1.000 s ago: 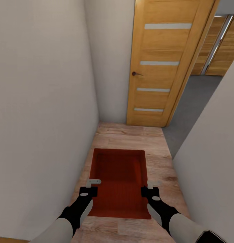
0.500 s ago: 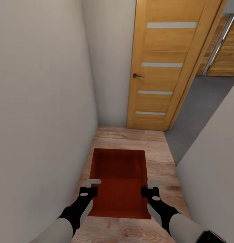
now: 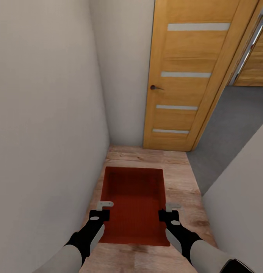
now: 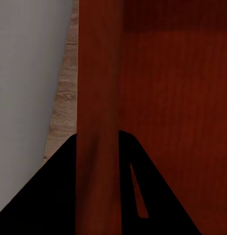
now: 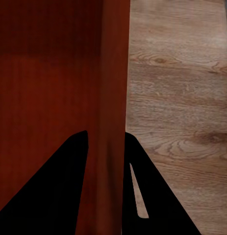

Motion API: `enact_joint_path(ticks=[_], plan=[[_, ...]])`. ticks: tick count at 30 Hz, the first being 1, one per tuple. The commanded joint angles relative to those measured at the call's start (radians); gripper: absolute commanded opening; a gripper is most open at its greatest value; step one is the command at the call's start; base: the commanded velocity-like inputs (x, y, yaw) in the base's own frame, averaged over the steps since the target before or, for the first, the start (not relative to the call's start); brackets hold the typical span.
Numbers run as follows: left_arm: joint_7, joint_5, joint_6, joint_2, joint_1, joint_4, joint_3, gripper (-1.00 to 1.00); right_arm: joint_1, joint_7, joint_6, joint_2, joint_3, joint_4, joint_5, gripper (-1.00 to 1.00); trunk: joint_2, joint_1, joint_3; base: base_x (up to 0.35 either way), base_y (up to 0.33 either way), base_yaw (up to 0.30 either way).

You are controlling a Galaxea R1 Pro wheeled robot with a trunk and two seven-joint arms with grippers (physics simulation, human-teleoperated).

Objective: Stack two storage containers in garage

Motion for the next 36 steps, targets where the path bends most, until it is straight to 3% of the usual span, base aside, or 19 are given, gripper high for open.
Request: enact_joint_path(ticks=[1, 20, 36], plan=[[0.012, 0.03, 0.058, 0.001, 0.0, 0.003, -0.019, -1.0, -0.002, -0.02, -0.007, -0.009, -0.018, -0.002, 0.012, -1.0, -0.002, 0.001, -0.002, 0.322, 0.0, 0.0], [0.012, 0.03, 0.058, 0.001, 0.0, 0.003, -0.019, -1.0, -0.002, -0.02, -0.007, -0.009, -0.018, -0.002, 0.012, -1.0, -0.002, 0.001, -0.002, 0.322, 0.0, -0.005], [0.012, 0.03, 0.059, 0.001, 0.0, 0.003, -0.019, -1.0, -0.002, -0.02, -0.007, -0.009, -0.018, -0.002, 0.012, -1.0, -0.002, 0.001, -0.002, 0.322, 0.0, -0.265]])
